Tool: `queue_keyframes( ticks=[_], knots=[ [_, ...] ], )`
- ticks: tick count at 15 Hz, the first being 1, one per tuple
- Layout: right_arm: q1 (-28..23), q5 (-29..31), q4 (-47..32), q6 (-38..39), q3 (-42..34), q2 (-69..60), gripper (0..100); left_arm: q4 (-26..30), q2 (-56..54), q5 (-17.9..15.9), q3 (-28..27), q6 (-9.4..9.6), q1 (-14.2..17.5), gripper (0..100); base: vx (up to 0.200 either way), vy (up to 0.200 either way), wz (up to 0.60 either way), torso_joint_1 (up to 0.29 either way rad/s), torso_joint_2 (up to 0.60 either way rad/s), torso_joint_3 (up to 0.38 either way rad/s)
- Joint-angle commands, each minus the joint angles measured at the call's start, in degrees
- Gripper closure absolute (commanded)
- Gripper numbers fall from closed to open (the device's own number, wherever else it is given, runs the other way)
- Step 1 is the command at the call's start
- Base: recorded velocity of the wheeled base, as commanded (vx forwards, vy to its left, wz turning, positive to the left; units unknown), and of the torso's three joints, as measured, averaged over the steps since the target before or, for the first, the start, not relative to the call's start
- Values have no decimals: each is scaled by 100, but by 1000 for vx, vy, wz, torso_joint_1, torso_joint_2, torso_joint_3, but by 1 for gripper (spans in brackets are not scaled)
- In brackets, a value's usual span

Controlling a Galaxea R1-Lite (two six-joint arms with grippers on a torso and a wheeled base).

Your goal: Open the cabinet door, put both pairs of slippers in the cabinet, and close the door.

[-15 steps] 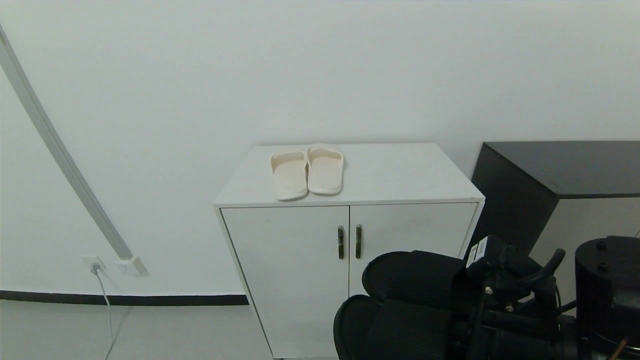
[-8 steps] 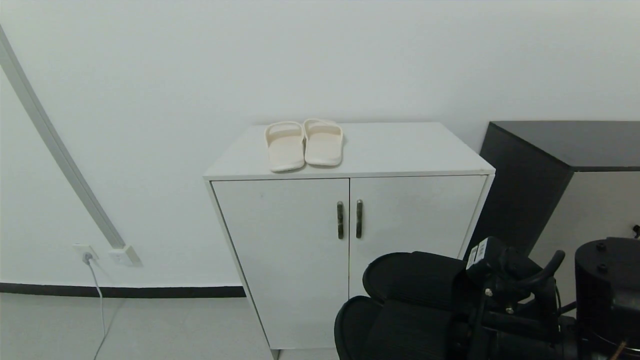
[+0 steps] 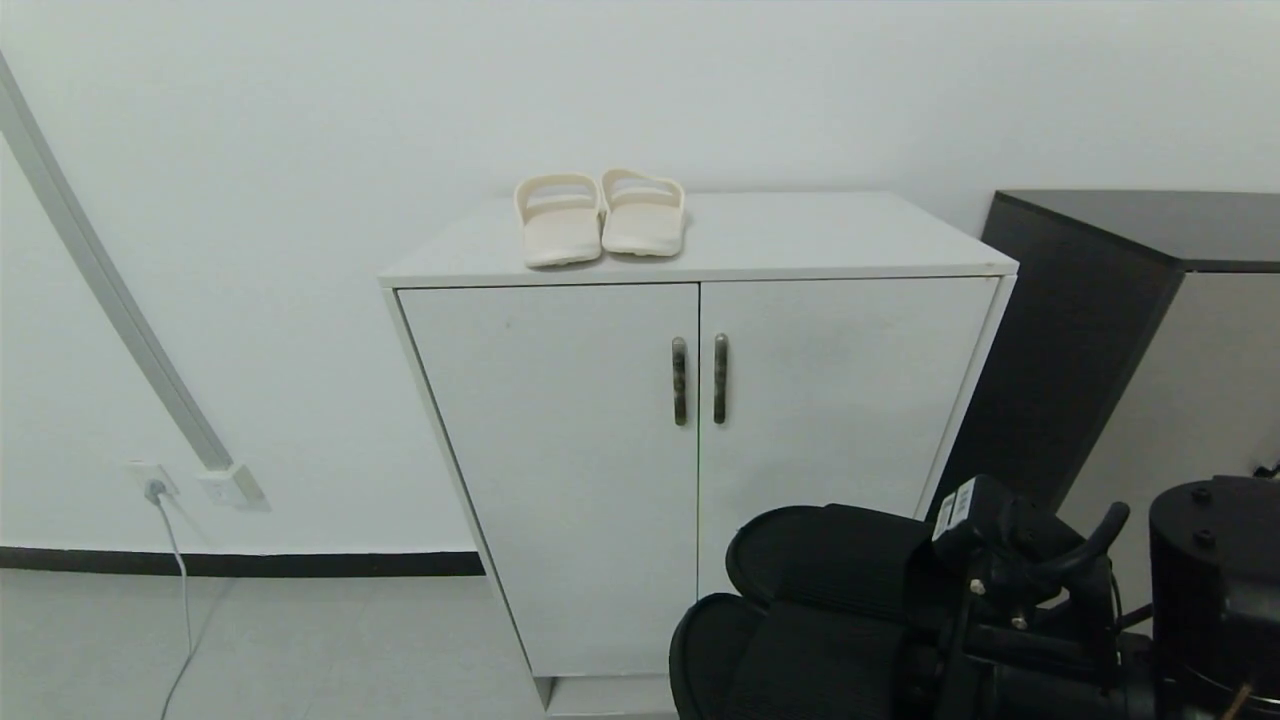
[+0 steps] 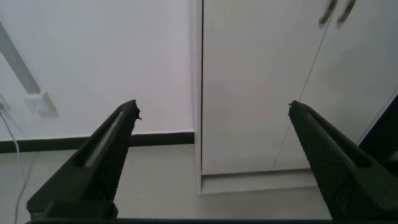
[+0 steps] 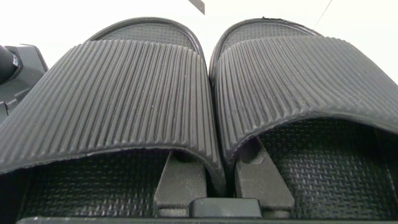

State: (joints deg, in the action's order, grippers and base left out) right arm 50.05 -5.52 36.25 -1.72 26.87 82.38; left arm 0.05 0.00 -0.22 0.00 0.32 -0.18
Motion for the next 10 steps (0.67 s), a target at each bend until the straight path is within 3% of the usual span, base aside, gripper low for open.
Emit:
queue_keyframes(
  ticks=[1, 8, 10],
  knots=[
    [4, -1, -4, -4, -6, 6, 100, 4, 9, -4, 0, 21, 1, 0, 0, 0, 0, -124, 466, 354],
    [4, 7, -4, -21, -15, -82, 100, 4, 9, -13, 0, 39, 1, 0, 0, 0, 0, -66, 445, 376],
    [4, 7, 4, -21, -50, -100, 100, 4, 9, 22, 0, 21, 1, 0, 0, 0, 0, -1, 133, 126]
  ],
)
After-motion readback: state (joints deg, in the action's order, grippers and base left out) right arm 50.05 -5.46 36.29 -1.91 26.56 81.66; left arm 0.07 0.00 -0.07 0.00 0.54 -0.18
